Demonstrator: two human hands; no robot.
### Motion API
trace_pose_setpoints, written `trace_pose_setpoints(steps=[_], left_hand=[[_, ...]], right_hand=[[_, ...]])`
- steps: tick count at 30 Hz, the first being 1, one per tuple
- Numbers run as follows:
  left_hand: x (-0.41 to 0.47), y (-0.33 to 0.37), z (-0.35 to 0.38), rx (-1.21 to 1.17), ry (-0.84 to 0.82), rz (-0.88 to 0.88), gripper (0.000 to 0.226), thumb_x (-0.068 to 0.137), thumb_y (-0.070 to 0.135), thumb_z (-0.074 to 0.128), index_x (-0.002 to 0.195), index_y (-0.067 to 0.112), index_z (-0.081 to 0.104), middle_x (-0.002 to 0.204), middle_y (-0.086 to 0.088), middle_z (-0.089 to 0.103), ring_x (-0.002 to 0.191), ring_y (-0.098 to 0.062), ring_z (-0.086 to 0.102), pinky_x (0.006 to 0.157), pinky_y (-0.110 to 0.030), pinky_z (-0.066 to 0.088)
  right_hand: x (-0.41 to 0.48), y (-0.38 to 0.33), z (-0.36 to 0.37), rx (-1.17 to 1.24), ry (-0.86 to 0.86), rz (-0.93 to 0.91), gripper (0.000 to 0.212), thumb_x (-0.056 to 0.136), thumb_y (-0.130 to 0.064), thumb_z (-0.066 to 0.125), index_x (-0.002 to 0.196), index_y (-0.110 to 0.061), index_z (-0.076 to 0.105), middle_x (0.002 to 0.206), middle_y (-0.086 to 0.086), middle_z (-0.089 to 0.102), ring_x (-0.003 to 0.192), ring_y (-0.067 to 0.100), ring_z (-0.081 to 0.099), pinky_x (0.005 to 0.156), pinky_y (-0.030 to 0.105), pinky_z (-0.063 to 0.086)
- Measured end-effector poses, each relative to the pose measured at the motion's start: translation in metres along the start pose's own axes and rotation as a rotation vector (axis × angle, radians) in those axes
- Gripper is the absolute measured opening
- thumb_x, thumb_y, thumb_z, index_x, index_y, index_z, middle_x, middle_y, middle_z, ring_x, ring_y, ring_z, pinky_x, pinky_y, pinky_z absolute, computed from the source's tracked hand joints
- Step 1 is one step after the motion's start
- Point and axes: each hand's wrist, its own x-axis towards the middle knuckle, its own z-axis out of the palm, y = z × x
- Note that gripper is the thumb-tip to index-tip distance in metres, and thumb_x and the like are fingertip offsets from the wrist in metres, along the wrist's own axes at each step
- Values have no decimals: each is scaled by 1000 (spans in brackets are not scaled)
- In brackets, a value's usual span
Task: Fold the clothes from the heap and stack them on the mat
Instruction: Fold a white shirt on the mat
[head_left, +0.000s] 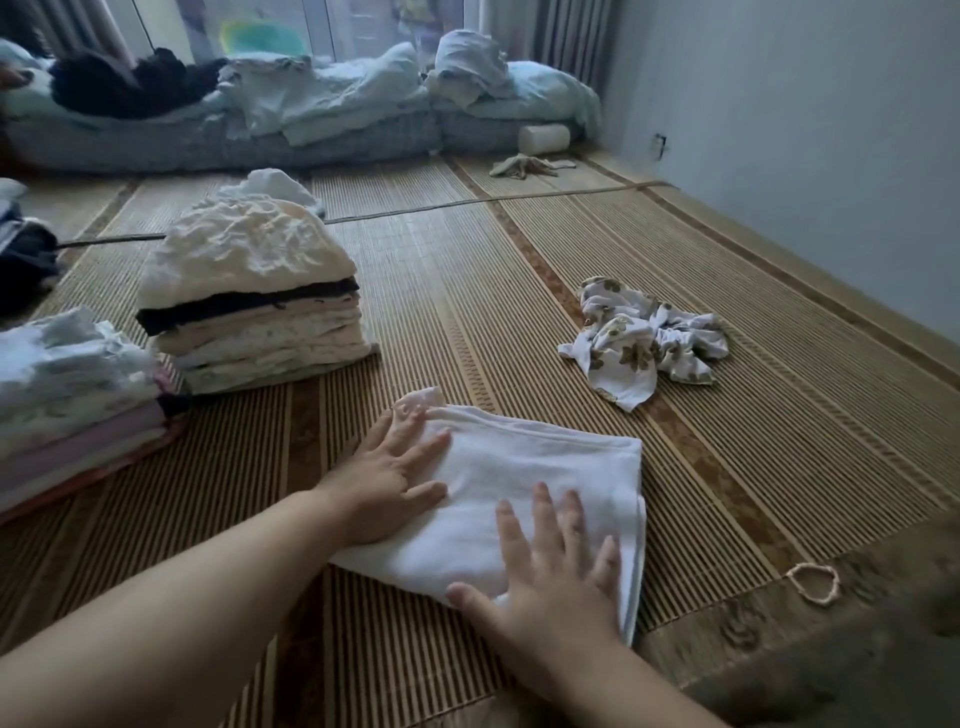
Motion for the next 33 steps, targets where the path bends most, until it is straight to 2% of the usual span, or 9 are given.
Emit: trace_pose_setpoints(steps=[8, 11, 15, 19, 21, 24, 27, 31, 33], left_hand=[[-52, 44, 27, -190, 137, -340, 85, 74, 79, 8, 146, 42, -16, 144, 5, -45, 144, -26, -20, 113, -54, -4], [-67, 61, 34, -239, 184, -430, 85, 78, 76, 16, 148, 40, -14, 154, -3, -34, 144, -28, -22, 114, -52, -6], [-70, 57, 14, -443, 271, -707, 89, 84, 64, 45, 149, 39, -10, 157, -19, 1, 144, -38, -1, 115, -52, 5], [-62, 51, -6, -551, 302, -559, 83, 85, 34, 60, 148, 45, 7, 120, -10, 55, 106, -26, 54, 84, -37, 50], [-58, 49, -15, -682, 288, -548, 83, 85, 23, 60, 149, 42, 12, 107, -7, 62, 86, -18, 61, 64, -30, 52], [-57, 41, -28, -854, 228, -532, 83, 82, 17, 65, 150, 37, 21, 132, -7, 51, 98, -19, 62, 80, -32, 53], [-64, 37, -37, -957, 107, -406, 71, 81, 17, 67, 144, 33, 39, 151, -6, 32, 122, -23, 51, 87, -25, 51], [-71, 48, -33, -902, 82, -389, 67, 81, 18, 66, 143, 24, 42, 139, -9, 50, 119, -22, 54, 96, -29, 49], [-74, 53, -29, -819, 107, -381, 66, 81, 19, 64, 143, 21, 39, 136, -9, 52, 120, -23, 54, 98, -30, 46]], right_hand=[[29, 96, -49, -264, -62, -412, 77, 68, -87, -5, 130, -54, -35, 138, -19, -49, 135, 10, -40, 108, 44, -22], [30, 111, -56, -111, 9, -249, 88, 69, -90, 3, 142, -48, -21, 152, -14, -35, 143, 14, -26, 115, 50, -11], [47, 92, -66, 285, 264, 244, 93, 79, -74, 46, 151, -22, 18, 154, 12, 23, 141, 32, 19, 110, 47, 25], [66, 61, -82, 318, 113, 335, 56, 72, -60, 68, 105, -17, 55, 112, 6, 56, 104, 26, 52, 84, 34, 45], [74, 56, -86, 426, 92, 321, 49, 72, -46, 76, 101, -11, 59, 99, 4, 61, 92, 23, 57, 82, 35, 49], [80, 60, -90, 624, 154, 252, 62, 71, -27, 82, 121, -4, 52, 102, 5, 58, 94, 25, 55, 83, 36, 46], [83, 69, -89, 596, 200, 63, 102, 72, -14, 82, 152, -12, 19, 142, 18, 45, 124, 34, 49, 93, 36, 38], [83, 78, -88, 532, 53, -64, 62, 77, -11, 76, 134, -18, 54, 130, 1, 59, 119, 15, 53, 95, 28, 35], [83, 76, -94, 471, -5, -34, 61, 77, -12, 76, 134, -15, 54, 135, 1, 56, 124, 16, 50, 101, 26, 32]])
